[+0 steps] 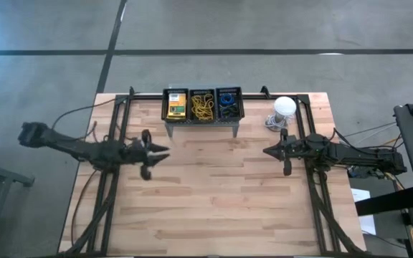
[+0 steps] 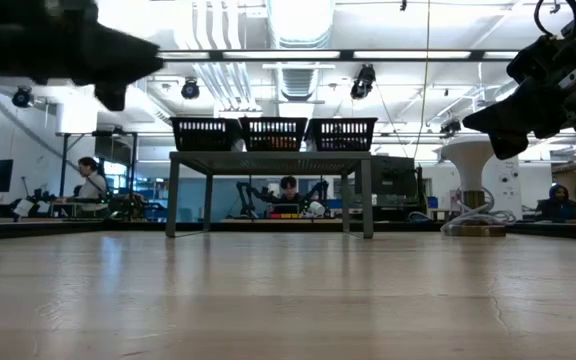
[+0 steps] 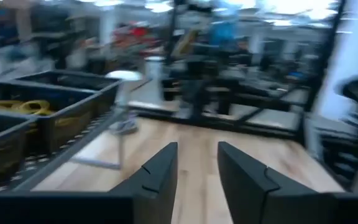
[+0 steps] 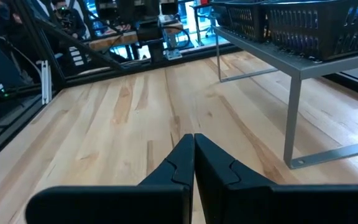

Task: Pick & Place Office Desk Supplies
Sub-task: Return to Home Position

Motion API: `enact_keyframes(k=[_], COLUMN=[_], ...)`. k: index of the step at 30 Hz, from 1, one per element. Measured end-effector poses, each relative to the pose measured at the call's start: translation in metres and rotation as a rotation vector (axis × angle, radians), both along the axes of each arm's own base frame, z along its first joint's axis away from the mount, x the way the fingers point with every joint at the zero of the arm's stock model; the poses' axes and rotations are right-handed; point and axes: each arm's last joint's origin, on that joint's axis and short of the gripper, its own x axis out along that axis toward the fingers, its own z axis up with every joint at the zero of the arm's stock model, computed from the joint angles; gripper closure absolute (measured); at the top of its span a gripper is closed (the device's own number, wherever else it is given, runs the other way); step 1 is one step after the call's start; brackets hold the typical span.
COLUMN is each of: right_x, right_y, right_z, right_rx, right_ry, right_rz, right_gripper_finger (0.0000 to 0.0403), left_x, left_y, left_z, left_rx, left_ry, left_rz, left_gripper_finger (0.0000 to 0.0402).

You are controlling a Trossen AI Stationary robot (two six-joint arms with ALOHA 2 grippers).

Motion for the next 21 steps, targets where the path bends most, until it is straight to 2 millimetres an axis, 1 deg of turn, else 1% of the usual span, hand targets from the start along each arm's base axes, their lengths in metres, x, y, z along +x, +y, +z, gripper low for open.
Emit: enact_keyframes(k=[2, 4, 7, 9, 15, 17, 21], right_x=[0.000, 0.000, 0.000, 0.000, 0.000, 0.000, 0.000], right_y=[0.000, 0.000, 0.000, 0.000, 0.000, 0.000, 0.000], right_z=[0.000, 0.000, 0.000, 0.000, 0.000, 0.000, 0.000], right_rx=[0.000, 0.000, 0.000, 0.000, -0.001, -0.001, -0.001], right_ry=[0.001, 0.001, 0.001, 0.000, -0.001, -0.001, 0.000], right_rz=[0.000, 0.000, 0.000, 0.000, -0.001, -0.002, -0.001], right_gripper_finger=[0.0394, 0.0394, 0.0394, 0.0394, 0.0394, 0.0394, 0.0394], left_x=[-0.013, -0.023, -0.035, -0.041, -0.053, -0.054, -0.053], left_y=[0.005, 0.009, 0.012, 0.012, 0.014, 0.014, 0.012], left_z=[-0.005, -0.008, -0.020, -0.019, -0.030, -0.030, -0.032], left_rx=[0.027, 0.025, 0.032, 0.030, 0.046, 0.051, 0.141], left_ry=[-0.048, -0.103, -0.096, -0.108, -0.022, -0.020, -0.003], left_rz=[-0.045, -0.051, -0.060, -0.062, -0.077, -0.084, -0.165], left_gripper_finger=[0.0284, 0.0284, 0.0284, 0.0284, 0.0284, 0.0284, 0.0284])
